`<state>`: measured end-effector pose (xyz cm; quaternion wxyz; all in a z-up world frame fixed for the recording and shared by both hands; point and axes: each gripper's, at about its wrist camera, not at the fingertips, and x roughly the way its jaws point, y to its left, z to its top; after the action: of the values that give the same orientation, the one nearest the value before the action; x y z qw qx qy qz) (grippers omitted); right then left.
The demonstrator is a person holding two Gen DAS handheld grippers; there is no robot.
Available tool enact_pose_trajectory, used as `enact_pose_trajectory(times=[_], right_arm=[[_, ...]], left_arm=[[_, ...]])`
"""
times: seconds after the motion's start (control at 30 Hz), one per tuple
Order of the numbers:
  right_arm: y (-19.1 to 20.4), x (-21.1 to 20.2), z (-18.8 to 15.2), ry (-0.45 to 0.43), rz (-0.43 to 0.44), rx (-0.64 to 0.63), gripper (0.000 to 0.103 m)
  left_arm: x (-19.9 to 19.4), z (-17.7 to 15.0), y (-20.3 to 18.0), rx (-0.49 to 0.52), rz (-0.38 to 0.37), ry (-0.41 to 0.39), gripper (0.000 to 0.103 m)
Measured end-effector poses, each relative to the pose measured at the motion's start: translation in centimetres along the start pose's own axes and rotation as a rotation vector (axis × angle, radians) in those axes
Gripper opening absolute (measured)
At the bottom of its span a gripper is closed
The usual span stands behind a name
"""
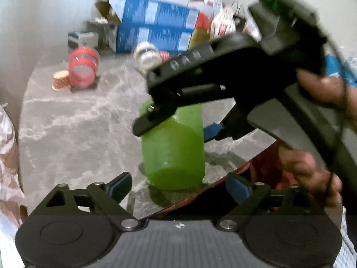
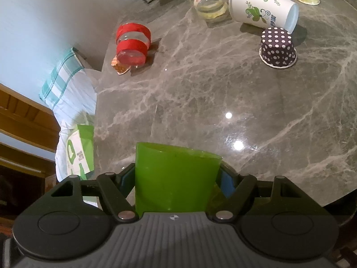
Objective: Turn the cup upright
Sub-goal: 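Open the left gripper while the right gripper rotates the cup opening upward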
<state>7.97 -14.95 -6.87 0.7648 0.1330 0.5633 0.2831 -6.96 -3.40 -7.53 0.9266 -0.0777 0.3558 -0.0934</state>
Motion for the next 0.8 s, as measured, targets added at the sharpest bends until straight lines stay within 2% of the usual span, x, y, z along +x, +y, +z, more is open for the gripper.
enact_pose_trajectory(times=[0.17, 0.3, 0.5, 0.6, 0.7, 0.8], right_arm=[[0.3, -0.6, -0.2, -0.024, 0.014, -0.023, 0.075], [0.4, -2.1, -0.5, -0.095, 0.038, -0.067, 0.074], [0.4, -4.4, -0.5, -0.183, 0.060, -0.101, 0.074], [0.9, -6.1, -1.2, -0.286, 0.019, -0.153, 0.074], [1.4, -8.0, -2.4, -0.423, -0.062, -0.237, 0.074], [2.2, -9.5, -4.2, -0.578, -0.160, -0.349, 0.074]], left_arm=[[-3.8, -1.4, 3.1, -0.085, -0.069, -0.100, 0.097], [-5.7, -2.3, 4.7, -0.110, -0.030, -0.180, 0.097], [-6.8, -2.4, 7.2, -0.228, -0.060, -0.236, 0.097], [-7.0, -2.3, 7.4, -0.215, -0.063, -0.281, 0.097], [-7.2, -2.2, 7.6, -0.201, -0.051, -0.320, 0.098], [-6.9, -2.1, 7.8, -0.202, -0.054, -0.327, 0.098]])
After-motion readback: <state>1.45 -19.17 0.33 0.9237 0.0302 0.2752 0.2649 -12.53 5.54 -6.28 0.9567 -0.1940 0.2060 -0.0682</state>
